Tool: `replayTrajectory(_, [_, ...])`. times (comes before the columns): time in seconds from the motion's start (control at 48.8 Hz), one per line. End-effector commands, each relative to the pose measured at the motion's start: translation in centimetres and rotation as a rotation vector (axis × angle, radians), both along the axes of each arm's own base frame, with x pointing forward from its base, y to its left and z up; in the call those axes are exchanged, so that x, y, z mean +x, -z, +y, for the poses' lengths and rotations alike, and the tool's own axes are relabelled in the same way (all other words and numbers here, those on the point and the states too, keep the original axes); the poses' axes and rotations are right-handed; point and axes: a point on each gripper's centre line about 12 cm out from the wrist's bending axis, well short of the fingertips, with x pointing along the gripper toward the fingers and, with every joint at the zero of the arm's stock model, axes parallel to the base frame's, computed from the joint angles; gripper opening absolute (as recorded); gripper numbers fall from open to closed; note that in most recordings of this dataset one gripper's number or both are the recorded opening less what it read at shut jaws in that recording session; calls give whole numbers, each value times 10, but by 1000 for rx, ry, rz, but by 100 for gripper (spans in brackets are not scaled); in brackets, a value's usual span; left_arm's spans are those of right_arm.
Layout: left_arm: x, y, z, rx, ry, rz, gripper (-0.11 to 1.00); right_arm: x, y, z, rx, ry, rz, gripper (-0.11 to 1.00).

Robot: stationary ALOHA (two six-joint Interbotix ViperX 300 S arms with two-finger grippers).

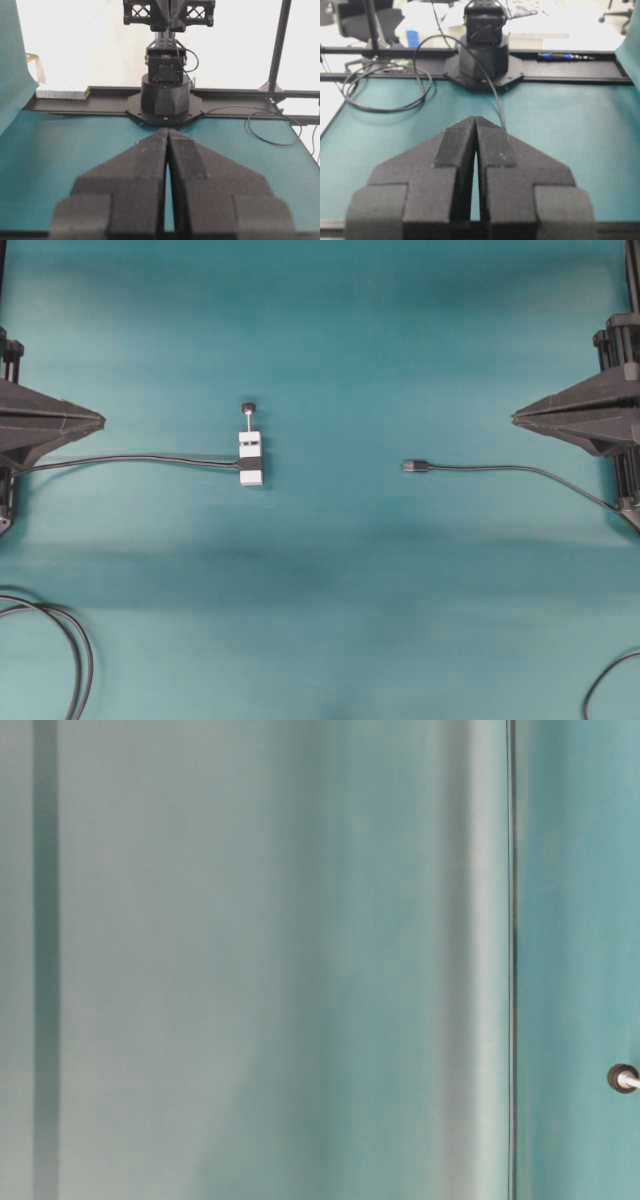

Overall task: Insert the USB cable into the female connector supported by the left arm.
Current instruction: 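Lower both grippers toward the white clamp and the black USB plug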

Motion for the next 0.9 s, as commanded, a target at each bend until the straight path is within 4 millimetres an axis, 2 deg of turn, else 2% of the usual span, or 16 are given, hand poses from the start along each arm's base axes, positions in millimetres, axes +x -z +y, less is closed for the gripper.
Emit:
replayTrajectory(0.0, [2,-2,0,9,1,8,1,1,-3,1,5,-7,-11,0])
replayTrajectory(0.062, [3,1,-1,12,3,48,5,2,-6,1,18,-8,-14,0])
replayTrajectory(0.164, [8,5,-1,21,5,130,0,3,-7,1,53,-10,23,0])
replayTrajectory(0.328, [21,14,-1,78,11,288,0,15,11,1,73,-4,212,0])
replayTrajectory(0.472, [34,28,-1,128,19,383,0,31,23,0,72,7,293,0])
replayTrajectory(0.759, [49,75,0,97,21,552,0,54,72,-10,88,53,489,0])
replayTrajectory(0.882, [51,98,0,97,23,604,7,62,99,-11,95,60,553,0])
